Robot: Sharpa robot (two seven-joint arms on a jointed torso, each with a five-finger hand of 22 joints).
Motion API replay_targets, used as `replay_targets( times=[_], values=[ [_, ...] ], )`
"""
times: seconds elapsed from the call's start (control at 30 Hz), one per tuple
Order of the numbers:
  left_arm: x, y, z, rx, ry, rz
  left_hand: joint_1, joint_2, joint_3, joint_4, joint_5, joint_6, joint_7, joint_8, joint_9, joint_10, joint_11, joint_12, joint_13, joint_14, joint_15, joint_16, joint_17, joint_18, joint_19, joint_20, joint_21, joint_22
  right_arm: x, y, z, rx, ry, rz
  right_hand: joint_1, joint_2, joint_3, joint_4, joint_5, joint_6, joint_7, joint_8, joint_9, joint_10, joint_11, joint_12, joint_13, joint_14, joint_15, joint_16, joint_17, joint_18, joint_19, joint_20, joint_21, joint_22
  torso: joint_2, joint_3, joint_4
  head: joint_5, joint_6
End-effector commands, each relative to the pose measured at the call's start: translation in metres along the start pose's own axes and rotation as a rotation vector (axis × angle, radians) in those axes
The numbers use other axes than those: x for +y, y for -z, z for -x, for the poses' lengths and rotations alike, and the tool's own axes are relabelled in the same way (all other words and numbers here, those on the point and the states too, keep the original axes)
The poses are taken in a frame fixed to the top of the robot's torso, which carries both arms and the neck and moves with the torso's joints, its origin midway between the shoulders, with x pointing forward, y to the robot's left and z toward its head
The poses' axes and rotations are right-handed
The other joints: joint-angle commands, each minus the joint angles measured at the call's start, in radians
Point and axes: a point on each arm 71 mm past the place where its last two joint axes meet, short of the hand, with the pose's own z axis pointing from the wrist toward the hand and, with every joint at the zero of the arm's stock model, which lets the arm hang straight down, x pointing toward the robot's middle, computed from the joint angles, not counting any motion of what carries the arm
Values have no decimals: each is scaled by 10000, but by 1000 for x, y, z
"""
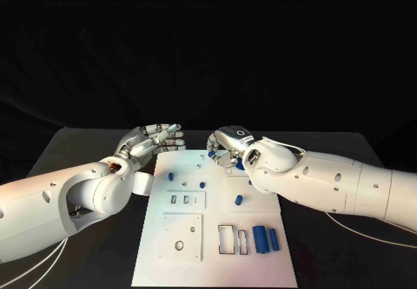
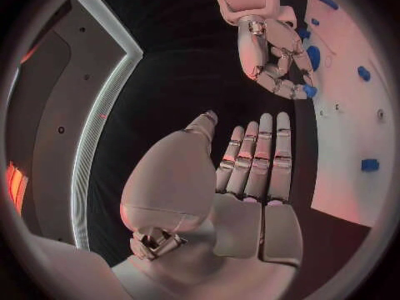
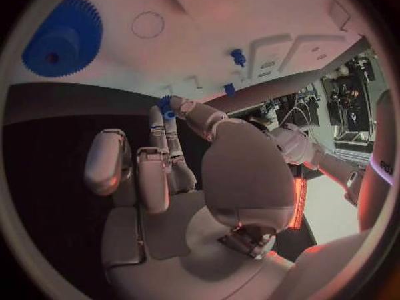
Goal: Assemble the parts on the task board
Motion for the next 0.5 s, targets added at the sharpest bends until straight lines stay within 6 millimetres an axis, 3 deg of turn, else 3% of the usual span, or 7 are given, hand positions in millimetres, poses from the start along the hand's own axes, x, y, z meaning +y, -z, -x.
replay_targets(
  times=[0.03,0.5],
  values=[
    [-3,-1,-3,161,184,-115,-27,37,-36,19,-34,-85,427,-46,-10,-45,-2,-63,5,-77,-4,36,15,51,-42,21,-44,-9,1,-3,-2,-254,-19,-93,11,35,132,75,64,-27,-41,-18,831,159,-155,-37,19,610,-26,60,416,-129,-22,-25,47,-2,34,-26,5,42,-20],
    [-5,-1,-5,203,223,-121,-25,47,-37,16,-33,-92,430,-46,-10,-50,1,-60,7,-98,1,38,21,50,-51,23,-51,-13,9,-12,-15,-53,-232,-225,-19,12,160,102,73,-72,-32,-41,855,125,-140,-73,23,597,-16,39,357,-114,-64,-17,3,-65,106,-65,88,50,-15]
  ],
)
